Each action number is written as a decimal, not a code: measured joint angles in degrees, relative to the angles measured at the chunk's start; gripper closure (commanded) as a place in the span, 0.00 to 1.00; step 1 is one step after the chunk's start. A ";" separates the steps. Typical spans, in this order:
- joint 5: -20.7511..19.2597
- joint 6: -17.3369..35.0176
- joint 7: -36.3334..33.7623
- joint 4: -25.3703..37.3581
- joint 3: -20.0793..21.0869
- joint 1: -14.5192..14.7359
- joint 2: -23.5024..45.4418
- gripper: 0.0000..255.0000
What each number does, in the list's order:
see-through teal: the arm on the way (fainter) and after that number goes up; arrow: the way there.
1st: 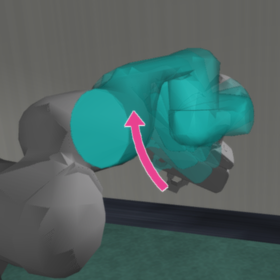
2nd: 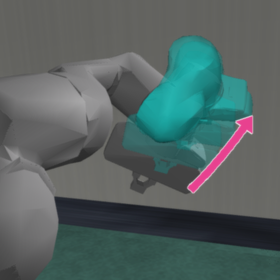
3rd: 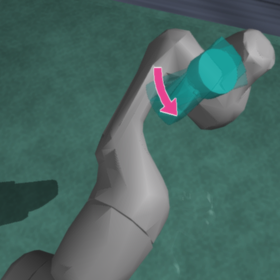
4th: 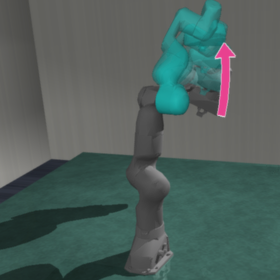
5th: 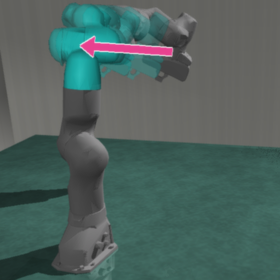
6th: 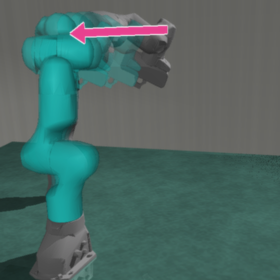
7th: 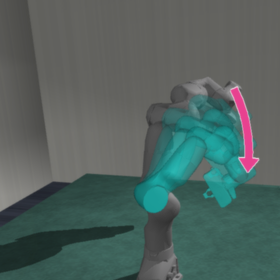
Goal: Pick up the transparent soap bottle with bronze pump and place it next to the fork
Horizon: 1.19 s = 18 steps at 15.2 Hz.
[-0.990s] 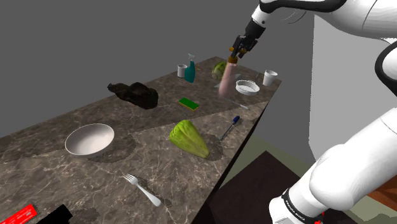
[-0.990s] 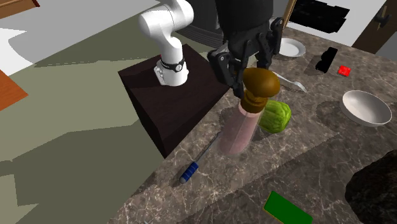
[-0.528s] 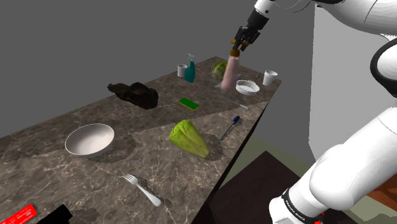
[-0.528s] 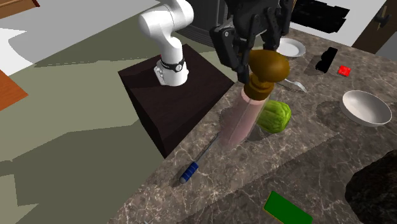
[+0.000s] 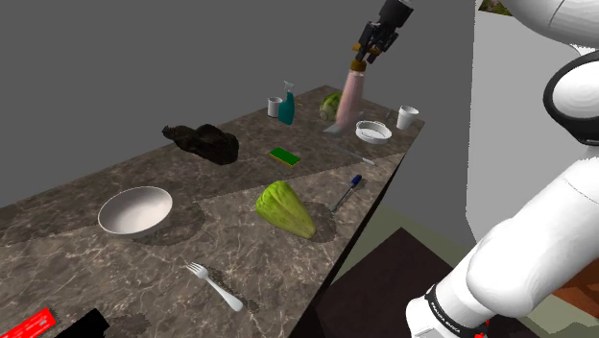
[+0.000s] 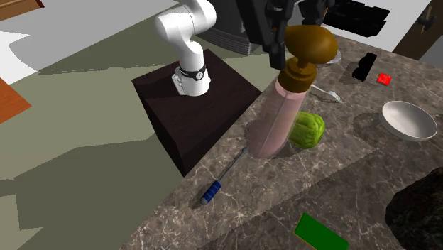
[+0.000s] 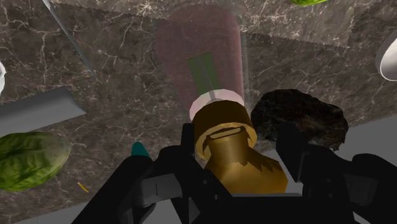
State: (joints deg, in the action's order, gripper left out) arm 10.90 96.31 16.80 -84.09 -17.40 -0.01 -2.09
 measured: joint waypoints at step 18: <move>1.49 -13.64 -3.34 18.72 -0.13 0.28 4.94 1.00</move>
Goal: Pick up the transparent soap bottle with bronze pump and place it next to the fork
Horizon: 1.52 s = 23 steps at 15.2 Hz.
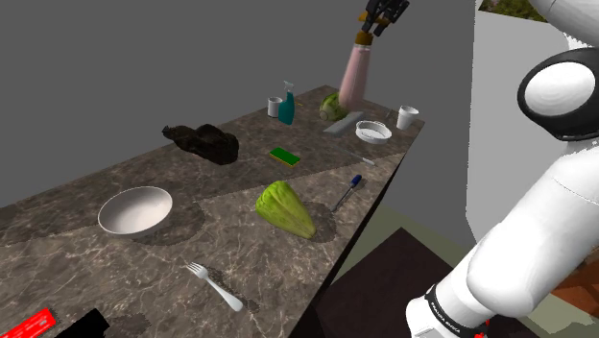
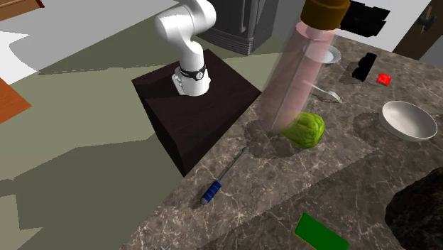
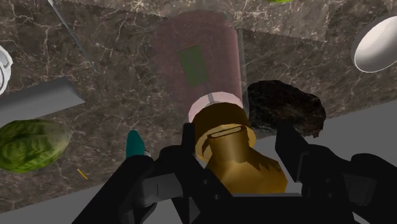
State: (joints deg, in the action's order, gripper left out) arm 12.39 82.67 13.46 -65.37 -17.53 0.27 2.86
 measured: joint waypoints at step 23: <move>-8.68 6.19 -31.82 -28.97 23.19 11.45 -26.66 1.00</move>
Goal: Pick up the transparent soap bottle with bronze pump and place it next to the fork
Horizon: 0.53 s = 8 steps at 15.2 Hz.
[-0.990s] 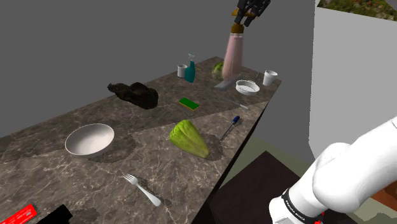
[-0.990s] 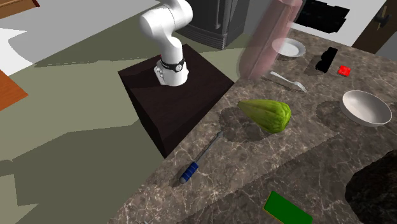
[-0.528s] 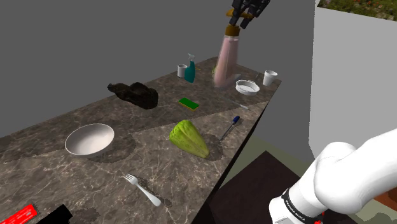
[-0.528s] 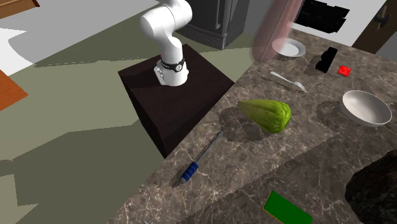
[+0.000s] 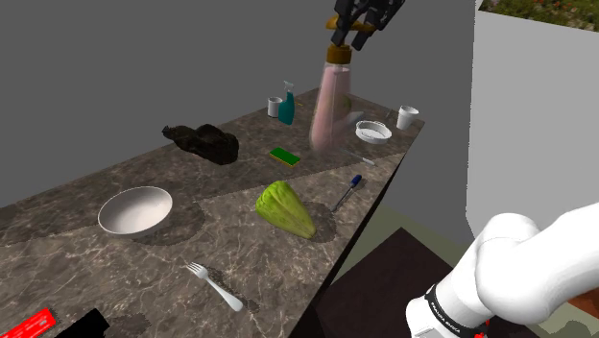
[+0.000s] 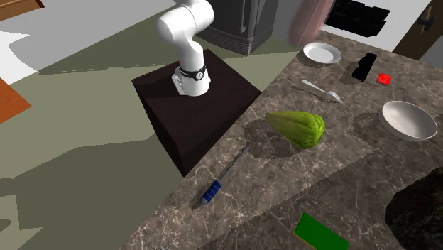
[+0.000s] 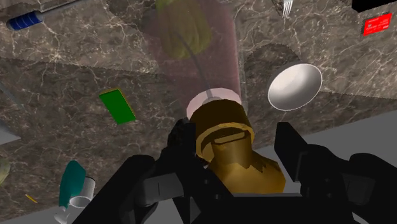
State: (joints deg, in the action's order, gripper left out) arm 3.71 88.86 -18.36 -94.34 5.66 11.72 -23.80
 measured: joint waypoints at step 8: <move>0.22 -1.06 -11.11 0.97 8.82 2.34 -0.67 1.00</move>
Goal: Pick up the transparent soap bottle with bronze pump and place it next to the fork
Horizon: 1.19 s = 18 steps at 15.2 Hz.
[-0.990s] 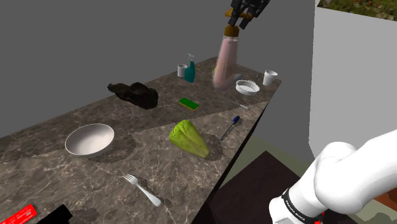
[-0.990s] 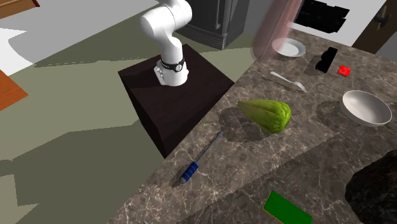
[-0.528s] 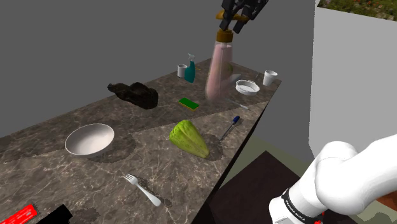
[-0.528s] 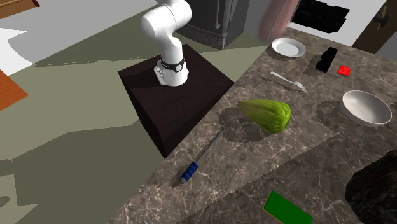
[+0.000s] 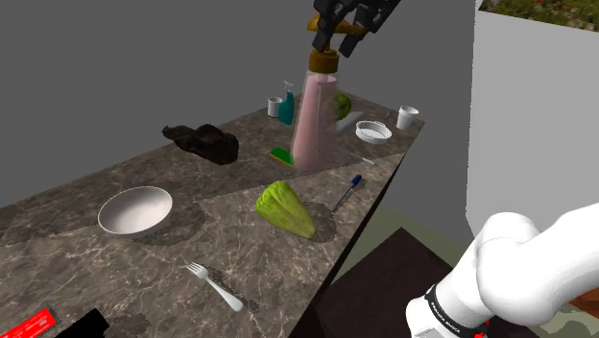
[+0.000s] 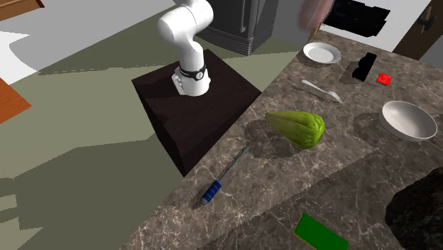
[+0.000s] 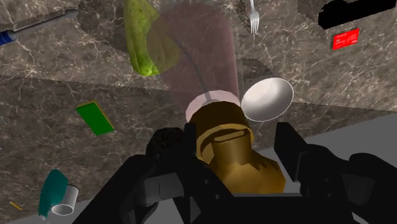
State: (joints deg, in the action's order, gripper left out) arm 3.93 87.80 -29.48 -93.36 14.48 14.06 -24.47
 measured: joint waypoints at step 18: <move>-10.32 -5.01 -30.87 18.90 28.23 4.50 16.63 1.00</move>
State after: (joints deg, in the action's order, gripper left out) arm -6.39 82.78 -60.35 -74.46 42.70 18.56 -7.84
